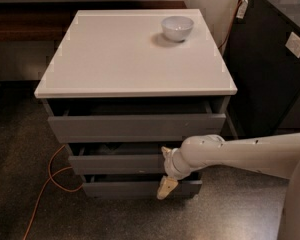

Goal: Pick green can from middle drawer and place on counter

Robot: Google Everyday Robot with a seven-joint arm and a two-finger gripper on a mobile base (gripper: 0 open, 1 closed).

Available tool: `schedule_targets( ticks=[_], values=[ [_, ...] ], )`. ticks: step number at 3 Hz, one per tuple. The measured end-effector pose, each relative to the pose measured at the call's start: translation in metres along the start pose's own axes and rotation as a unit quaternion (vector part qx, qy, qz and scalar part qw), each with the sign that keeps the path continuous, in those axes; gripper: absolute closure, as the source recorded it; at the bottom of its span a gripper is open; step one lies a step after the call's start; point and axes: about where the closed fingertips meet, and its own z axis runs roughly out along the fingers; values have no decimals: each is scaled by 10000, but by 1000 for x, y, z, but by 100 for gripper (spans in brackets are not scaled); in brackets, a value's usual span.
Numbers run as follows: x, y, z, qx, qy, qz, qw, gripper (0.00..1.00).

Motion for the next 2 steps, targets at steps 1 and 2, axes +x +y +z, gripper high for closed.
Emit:
schedule_targets(
  ticks=[1, 2],
  values=[
    [10, -17, 12, 290, -35, -140, 9995, 0],
    [18, -40, 30, 530, -122, -203, 9983, 0]
  ],
)
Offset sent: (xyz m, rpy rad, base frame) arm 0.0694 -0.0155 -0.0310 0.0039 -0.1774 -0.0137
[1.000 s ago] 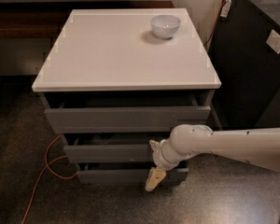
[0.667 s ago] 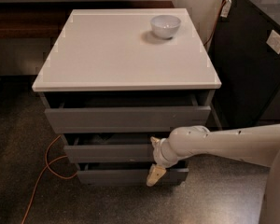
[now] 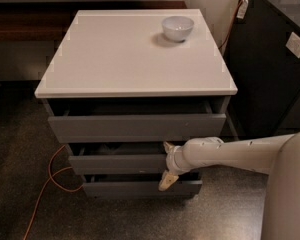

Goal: Pick green can from middle drawer and place on counter

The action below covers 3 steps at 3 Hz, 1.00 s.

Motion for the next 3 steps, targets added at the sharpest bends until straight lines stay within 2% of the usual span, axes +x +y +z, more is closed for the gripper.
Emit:
schedule_targets(
  ticks=[2, 3],
  values=[
    [18, -28, 43, 26, -111, 176, 9998, 1],
    [24, -31, 55, -57, -45, 268, 9996, 23]
  ],
)
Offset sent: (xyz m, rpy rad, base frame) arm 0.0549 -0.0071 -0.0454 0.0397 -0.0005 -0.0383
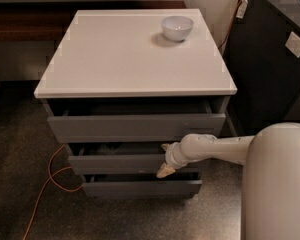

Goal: Pick green can from middle drawer and place on counter

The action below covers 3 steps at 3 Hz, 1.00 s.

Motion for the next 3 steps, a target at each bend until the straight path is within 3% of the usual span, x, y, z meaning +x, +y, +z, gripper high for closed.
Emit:
schedule_targets(
  ticks=[1, 2, 3],
  values=[
    [3, 4, -1, -173, 6, 169, 9997, 55],
    [2, 9, -8, -260, -41, 256, 9993, 75],
    [-10, 32, -28, -635, -301, 436, 9966, 100]
  ],
)
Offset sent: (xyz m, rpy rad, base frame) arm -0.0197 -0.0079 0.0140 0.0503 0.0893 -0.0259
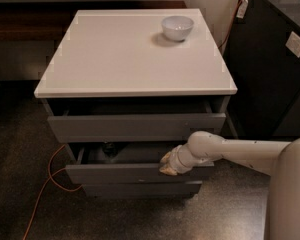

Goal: Pick green can from middle drawer and place on counter

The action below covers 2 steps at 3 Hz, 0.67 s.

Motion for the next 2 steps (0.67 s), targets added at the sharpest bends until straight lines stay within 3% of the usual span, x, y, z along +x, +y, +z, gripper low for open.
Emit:
schedule_targets(
  ticks=[2],
  values=[
    [-13, 45, -3, -507, -169, 109, 9985, 100]
  ],
)
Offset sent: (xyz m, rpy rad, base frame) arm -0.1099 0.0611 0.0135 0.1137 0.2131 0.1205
